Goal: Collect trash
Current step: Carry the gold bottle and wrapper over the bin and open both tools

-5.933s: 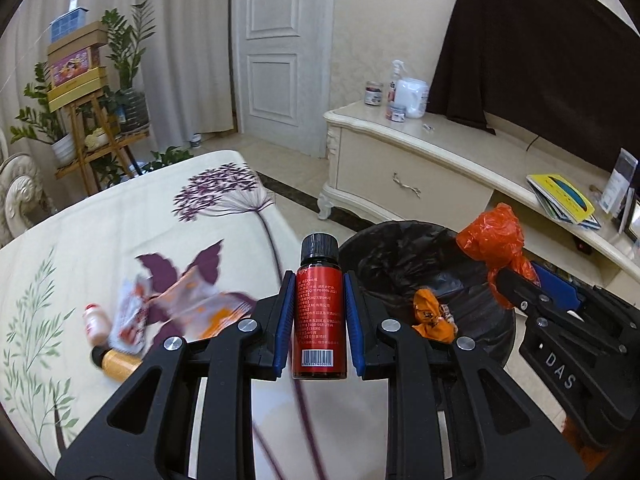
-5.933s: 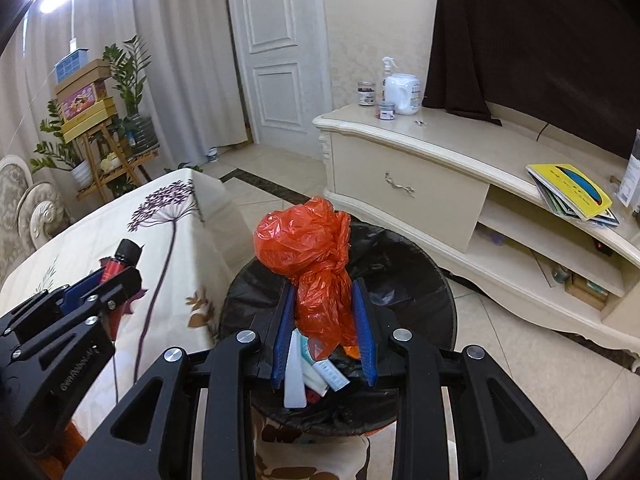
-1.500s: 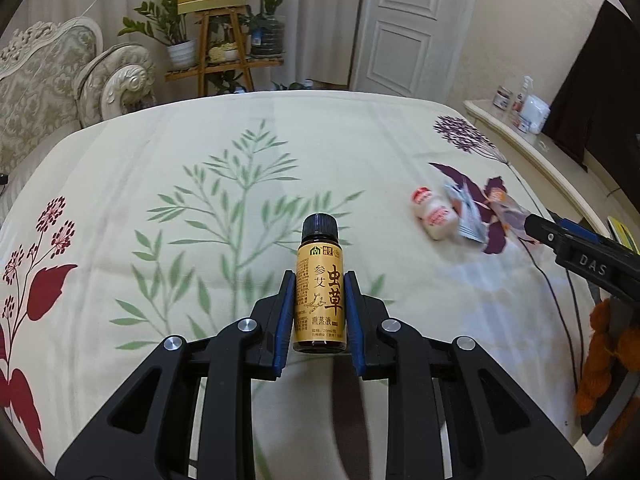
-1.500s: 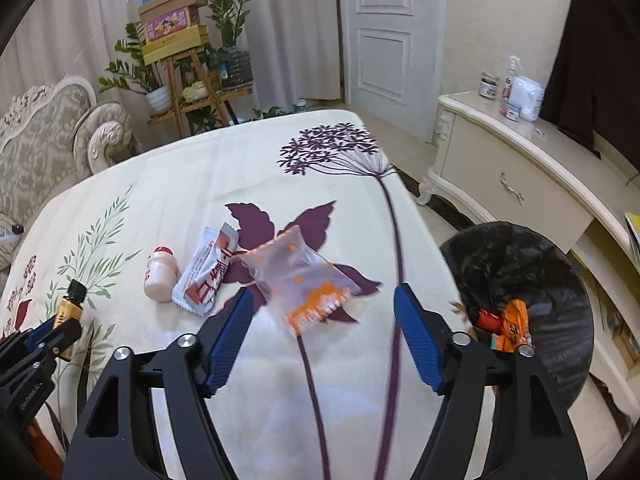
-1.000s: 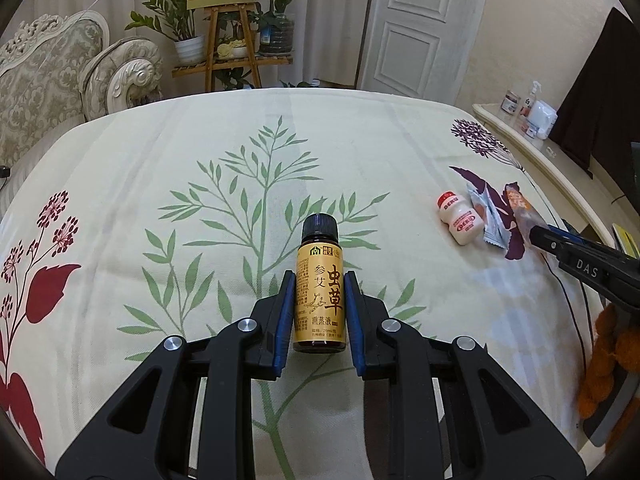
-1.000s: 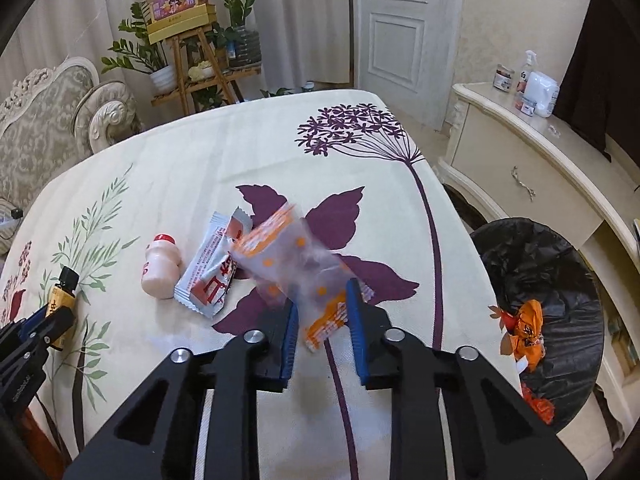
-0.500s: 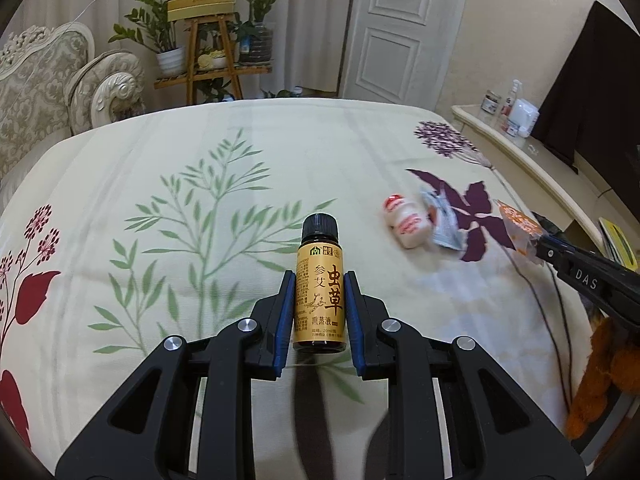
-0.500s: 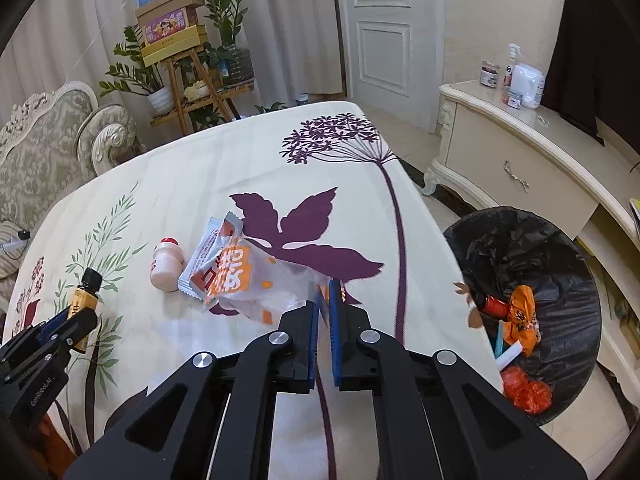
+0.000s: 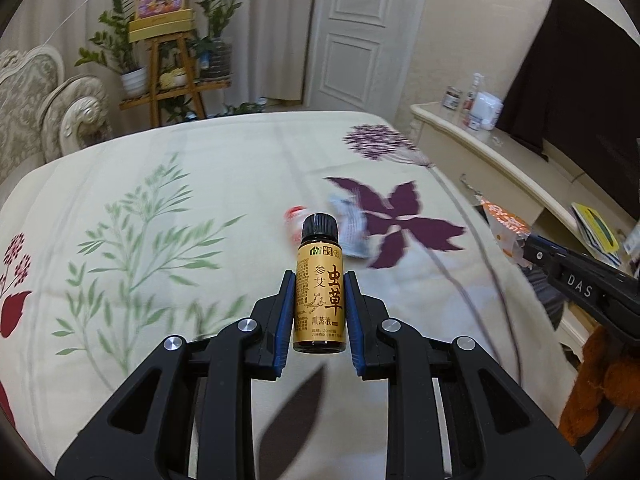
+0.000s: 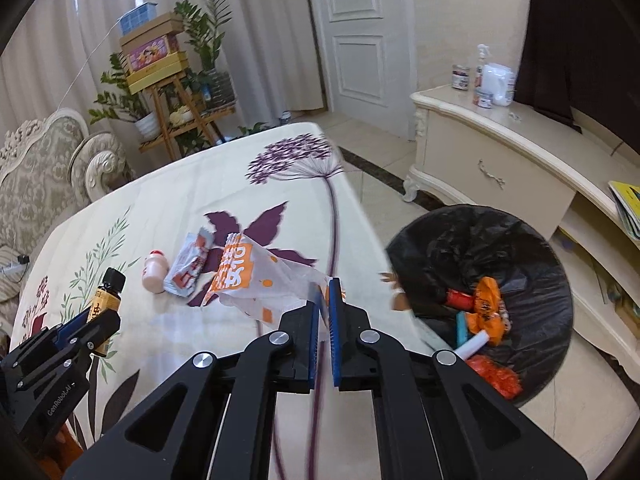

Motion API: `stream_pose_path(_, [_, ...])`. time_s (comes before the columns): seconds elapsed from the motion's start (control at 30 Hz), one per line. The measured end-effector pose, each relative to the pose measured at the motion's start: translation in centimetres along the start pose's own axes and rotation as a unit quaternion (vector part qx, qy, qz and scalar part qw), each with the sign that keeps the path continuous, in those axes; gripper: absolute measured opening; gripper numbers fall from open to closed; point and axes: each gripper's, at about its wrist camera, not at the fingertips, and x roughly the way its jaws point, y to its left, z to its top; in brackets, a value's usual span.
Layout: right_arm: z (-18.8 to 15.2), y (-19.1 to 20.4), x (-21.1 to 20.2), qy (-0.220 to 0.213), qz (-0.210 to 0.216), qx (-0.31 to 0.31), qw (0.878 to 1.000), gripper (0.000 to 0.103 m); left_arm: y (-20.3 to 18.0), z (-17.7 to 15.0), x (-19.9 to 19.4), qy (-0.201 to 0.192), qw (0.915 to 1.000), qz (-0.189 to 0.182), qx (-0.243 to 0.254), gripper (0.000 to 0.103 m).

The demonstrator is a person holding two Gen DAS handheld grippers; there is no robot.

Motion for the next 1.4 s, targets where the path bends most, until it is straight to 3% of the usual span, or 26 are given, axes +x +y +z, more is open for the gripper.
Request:
stream_pose_path(0.43, [0.0, -8.1, -1.8, -0.019, -0.06, 0.053, 0.997, 0.006, -9.4, 2.0, 2.0, -0.015, 0.9962, -0.063, 0.058, 0.023])
stream_pose_path(0.8, [0.1, -14.1, -1.3, -0.021, -0.095, 0.096, 0.991, 0.006, -16.4, 2.9, 5.2, -0.011, 0.9904, -0.087, 0.106, 0.023])
stream_pose_path(1.4, [0.2, -17.6, 0.6, -0.011, -0.117, 0.118, 0.986, 0.006, -20.6, 3.6, 8.6, 0.001, 0.9877, -0.081, 0.134, 0.023])
